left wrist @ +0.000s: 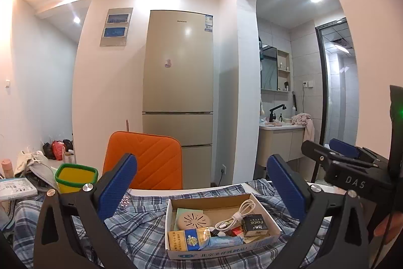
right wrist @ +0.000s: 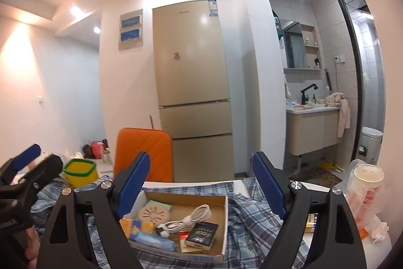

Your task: Organize soft objects

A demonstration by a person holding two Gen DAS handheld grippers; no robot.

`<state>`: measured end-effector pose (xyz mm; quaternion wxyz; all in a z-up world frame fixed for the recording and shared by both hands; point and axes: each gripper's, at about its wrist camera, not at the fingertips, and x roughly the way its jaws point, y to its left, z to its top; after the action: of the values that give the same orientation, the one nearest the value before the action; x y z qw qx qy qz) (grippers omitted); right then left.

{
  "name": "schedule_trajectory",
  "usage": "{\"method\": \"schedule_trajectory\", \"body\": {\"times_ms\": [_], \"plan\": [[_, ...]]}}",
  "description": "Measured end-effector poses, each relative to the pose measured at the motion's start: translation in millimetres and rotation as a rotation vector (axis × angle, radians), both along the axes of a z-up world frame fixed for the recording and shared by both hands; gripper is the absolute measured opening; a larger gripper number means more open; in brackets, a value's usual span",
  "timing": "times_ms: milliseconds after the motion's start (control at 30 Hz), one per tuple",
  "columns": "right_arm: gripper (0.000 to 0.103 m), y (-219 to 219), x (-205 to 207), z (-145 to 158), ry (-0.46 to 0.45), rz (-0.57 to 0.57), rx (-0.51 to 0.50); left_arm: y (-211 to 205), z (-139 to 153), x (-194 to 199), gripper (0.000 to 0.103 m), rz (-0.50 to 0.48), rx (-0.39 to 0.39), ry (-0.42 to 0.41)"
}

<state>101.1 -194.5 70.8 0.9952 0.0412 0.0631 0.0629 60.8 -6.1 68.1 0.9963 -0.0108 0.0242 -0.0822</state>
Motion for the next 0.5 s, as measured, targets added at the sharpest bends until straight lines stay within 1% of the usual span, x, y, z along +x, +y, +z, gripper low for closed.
{"method": "schedule_trajectory", "body": {"times_ms": [67, 100, 133, 200, 333, 500], "plan": [[0.089, 2, -7, 1, -0.011, 0.006, -0.010, 1, 0, -6, 0.103, -0.002, 0.005, 0.000], [0.093, 3, -11, 1, -0.016, 0.012, -0.013, 1, 0, -8, 0.103, 0.001, 0.006, -0.002], [0.102, 3, -13, 1, -0.015, 0.020, -0.013, 1, -1, -10, 0.103, 0.007, 0.008, -0.003], [0.103, 3, -20, -2, -0.018, 0.049, -0.004, 2, -5, -13, 0.103, 0.013, 0.011, 0.006], [0.103, 3, -33, -10, -0.063, 0.022, -0.009, 3, -17, -20, 0.103, 0.028, 0.028, 0.002], [0.103, 3, -41, -29, -0.063, 0.017, -0.015, 4, -37, -32, 0.103, 0.041, 0.053, -0.021]]}}
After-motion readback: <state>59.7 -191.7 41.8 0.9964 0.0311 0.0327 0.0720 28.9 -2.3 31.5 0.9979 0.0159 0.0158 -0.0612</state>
